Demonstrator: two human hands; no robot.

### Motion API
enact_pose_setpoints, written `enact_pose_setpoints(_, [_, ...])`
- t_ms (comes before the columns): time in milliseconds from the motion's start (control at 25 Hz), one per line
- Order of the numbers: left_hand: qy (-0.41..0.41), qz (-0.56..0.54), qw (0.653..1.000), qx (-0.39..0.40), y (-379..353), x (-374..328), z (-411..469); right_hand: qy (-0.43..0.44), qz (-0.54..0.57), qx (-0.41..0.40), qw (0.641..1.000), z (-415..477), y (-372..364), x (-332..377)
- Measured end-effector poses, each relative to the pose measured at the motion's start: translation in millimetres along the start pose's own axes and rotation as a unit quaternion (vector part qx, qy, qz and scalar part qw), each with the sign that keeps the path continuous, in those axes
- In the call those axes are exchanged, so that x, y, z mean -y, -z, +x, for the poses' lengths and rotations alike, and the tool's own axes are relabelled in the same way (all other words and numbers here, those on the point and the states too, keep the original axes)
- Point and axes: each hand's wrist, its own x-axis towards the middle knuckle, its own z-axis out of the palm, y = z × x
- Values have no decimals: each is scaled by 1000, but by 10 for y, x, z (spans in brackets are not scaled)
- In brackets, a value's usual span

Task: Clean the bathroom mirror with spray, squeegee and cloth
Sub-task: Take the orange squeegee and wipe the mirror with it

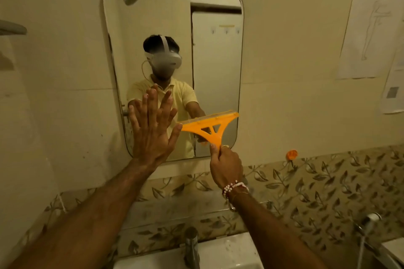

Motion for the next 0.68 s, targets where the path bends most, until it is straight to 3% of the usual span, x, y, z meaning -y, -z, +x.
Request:
enact_pose_setpoints(280, [-17, 3, 1000, 9, -97, -95, -224, -5, -31, 26, 999, -322, 17, -221])
enact_pose_setpoints(680, [-56, -20, 995, -76, 395, -252, 1191, 59, 37, -133, 989, 1133, 973, 846])
